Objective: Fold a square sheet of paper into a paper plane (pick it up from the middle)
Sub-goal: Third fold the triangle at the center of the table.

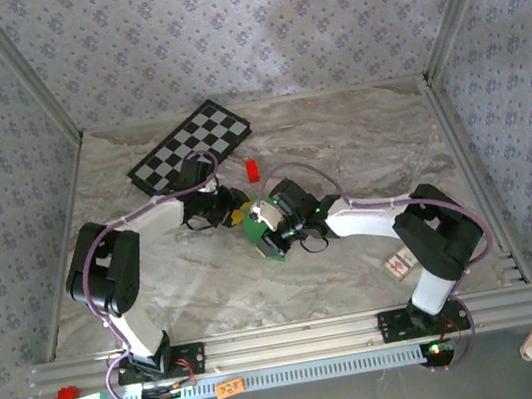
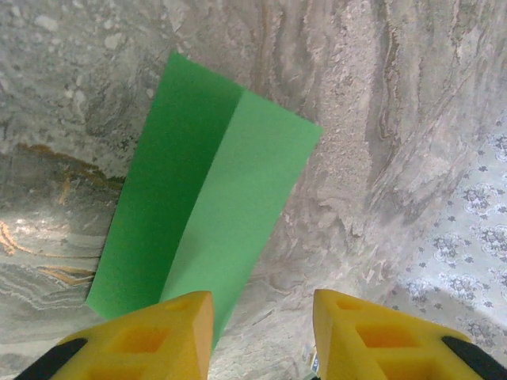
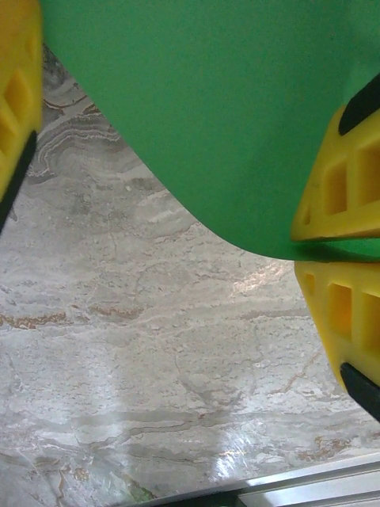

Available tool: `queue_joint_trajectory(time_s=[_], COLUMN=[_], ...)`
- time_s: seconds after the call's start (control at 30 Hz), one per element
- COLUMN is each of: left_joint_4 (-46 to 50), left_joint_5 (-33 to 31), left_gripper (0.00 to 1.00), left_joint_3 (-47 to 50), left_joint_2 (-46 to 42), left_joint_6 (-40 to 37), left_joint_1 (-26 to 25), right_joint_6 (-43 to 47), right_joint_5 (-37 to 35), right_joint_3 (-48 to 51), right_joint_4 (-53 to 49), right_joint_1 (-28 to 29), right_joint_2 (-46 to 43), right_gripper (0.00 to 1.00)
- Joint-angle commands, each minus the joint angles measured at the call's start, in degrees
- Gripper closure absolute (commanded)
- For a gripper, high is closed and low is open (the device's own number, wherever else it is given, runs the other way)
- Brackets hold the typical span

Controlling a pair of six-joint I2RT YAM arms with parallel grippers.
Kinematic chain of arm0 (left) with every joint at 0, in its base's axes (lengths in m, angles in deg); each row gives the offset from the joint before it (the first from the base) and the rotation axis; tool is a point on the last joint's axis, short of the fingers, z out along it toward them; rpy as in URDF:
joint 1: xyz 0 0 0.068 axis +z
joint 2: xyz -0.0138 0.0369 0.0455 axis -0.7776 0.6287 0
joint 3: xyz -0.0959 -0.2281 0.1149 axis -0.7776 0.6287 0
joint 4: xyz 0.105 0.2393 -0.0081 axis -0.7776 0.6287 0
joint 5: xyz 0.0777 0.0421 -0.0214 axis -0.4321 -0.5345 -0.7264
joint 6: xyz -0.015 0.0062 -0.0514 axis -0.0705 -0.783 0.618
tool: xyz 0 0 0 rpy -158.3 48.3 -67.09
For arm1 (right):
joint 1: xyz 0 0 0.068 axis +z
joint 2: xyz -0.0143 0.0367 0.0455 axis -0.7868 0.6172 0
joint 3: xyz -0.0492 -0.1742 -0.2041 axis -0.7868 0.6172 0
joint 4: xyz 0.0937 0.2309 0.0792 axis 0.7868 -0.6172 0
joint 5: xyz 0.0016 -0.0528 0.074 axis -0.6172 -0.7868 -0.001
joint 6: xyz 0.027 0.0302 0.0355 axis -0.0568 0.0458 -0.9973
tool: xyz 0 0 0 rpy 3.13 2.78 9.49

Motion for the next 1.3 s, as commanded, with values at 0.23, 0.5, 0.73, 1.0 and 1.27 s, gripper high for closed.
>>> queue_joint_trajectory(time_s=[0.23,0.5,0.73,1.0,1.27], left_joint_4=[1.2,7.4,9.8,10.9,11.5], left_joint_5=[1.4,-1.5,-2.8,-2.9,-2.3], left_gripper=[0.71,0.78,0.80,0.81,0.82], left_joint_3=[-4.8,-8.1,-8.7,-9.3,-10.1], left_joint_2=[6.9,12.0,14.2,15.4,15.8], left_joint_6=[-3.3,-6.9,-8.0,-9.3,-10.3], left_joint_1=[-1.4,-2.0,-2.2,-2.2,-2.4], right_joint_6=[0.9,-0.2,-2.3,-3.9,-4.2], right_joint_5=[2.6,-0.5,-6.9,-14.1,-18.2], right_joint_3=[-0.9,-0.3,-0.2,-0.5,-2.1], right_joint_4=[-3.1,-3.3,-3.5,-3.7,-5.6], right_joint_1=[1.1,0.4,-0.6,-1.1,-1.0], right_joint_2=[2.3,1.9,1.4,0.9,1.9], right_gripper=[0.85,0.84,0.84,0.84,0.85])
